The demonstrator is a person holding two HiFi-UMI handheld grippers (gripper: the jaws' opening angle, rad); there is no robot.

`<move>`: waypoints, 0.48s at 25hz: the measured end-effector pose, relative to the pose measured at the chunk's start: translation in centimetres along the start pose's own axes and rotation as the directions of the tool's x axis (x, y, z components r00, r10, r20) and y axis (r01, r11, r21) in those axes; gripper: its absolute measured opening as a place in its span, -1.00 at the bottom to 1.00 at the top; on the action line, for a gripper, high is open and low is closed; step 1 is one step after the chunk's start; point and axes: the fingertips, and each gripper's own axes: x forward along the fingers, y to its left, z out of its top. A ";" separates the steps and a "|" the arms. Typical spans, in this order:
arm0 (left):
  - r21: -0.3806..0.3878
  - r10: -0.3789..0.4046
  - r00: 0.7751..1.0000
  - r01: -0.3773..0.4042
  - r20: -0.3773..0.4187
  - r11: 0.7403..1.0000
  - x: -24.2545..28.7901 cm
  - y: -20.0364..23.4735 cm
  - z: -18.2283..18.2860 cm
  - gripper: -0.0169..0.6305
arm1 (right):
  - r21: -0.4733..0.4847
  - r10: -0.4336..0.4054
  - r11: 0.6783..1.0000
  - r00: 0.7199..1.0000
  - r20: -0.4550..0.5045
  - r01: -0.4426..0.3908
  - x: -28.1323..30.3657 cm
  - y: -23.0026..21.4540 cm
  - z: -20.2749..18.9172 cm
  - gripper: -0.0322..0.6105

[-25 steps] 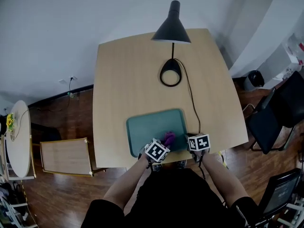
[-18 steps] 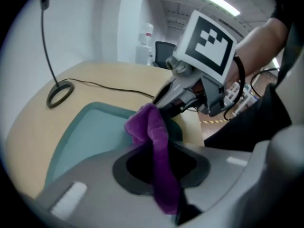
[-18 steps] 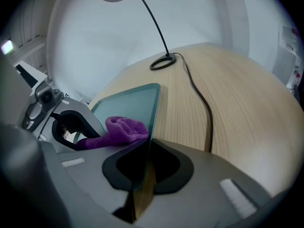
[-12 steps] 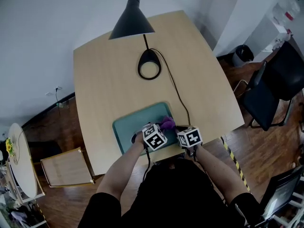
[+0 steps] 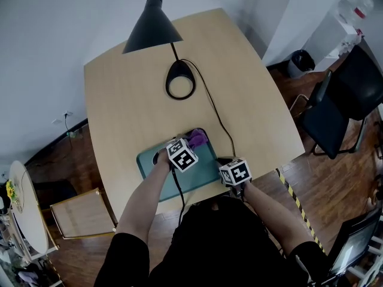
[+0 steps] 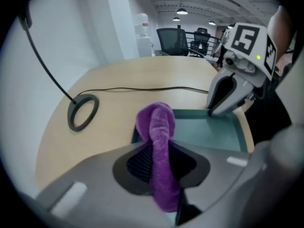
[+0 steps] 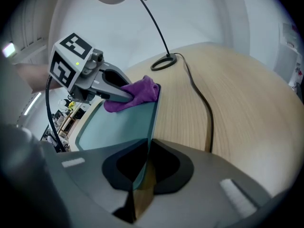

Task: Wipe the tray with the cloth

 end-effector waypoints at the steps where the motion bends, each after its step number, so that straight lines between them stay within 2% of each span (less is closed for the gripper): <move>1: 0.002 -0.018 1.000 0.018 0.008 1.000 0.0 -1.0 -0.1 -0.64 | 0.000 0.000 1.000 1.000 0.000 0.000 0.0 0.0 0.0 -0.81; 6: 0.050 -0.081 0.996 0.079 0.038 0.996 -0.8 -7.2 -1.2 -0.64 | 0.007 0.003 1.000 1.000 0.000 -0.003 0.0 -0.3 -0.4 -0.81; 12: 0.121 -0.229 0.973 0.225 0.016 0.967 -2.7 -16.4 -4.1 -0.64 | 0.006 0.002 1.000 1.000 -0.004 -0.002 -0.1 -0.4 0.0 -0.81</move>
